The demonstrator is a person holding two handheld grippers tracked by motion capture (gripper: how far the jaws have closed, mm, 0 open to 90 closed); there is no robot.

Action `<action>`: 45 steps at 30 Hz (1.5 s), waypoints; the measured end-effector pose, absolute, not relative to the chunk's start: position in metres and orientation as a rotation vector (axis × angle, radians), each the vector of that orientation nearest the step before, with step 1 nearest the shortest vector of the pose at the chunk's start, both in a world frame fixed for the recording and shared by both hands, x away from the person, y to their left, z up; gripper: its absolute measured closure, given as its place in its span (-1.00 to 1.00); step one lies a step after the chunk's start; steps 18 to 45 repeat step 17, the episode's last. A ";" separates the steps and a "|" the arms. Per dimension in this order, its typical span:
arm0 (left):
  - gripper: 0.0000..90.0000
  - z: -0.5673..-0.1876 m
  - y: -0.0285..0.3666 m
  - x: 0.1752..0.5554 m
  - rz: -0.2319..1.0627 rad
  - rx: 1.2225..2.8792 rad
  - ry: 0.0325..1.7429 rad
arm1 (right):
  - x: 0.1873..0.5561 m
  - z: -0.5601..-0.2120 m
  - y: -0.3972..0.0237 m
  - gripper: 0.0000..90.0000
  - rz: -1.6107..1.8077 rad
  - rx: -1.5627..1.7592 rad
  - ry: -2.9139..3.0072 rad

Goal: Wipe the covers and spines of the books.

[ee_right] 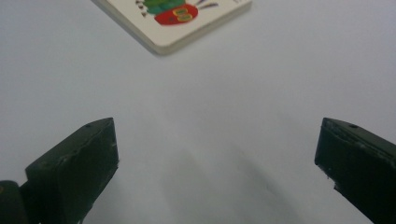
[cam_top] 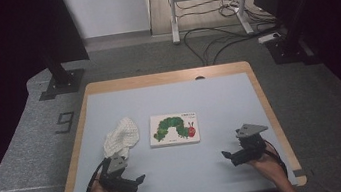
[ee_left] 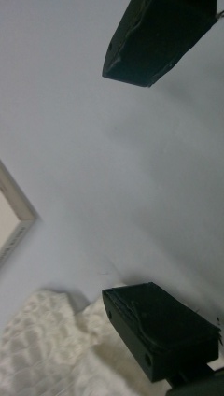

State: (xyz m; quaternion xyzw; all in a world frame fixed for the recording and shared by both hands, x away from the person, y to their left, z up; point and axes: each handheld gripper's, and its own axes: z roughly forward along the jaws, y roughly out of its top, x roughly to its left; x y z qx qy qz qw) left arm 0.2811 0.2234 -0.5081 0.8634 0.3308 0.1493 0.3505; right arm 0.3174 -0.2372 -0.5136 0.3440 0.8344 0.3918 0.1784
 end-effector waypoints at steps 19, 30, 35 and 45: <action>-1.00 -0.528 0.220 0.287 0.319 2.280 0.892 | 0.318 -0.536 -0.239 -1.00 1.037 1.017 2.442; -1.00 -0.528 0.220 0.287 0.319 2.280 0.892 | 0.318 -0.536 -0.239 -1.00 1.037 1.017 2.442; -1.00 -0.528 0.220 0.287 0.319 2.280 0.892 | 0.318 -0.536 -0.239 -1.00 1.037 1.017 2.442; -1.00 -0.528 0.220 0.287 0.319 2.280 0.892 | 0.318 -0.536 -0.239 -1.00 1.037 1.017 2.442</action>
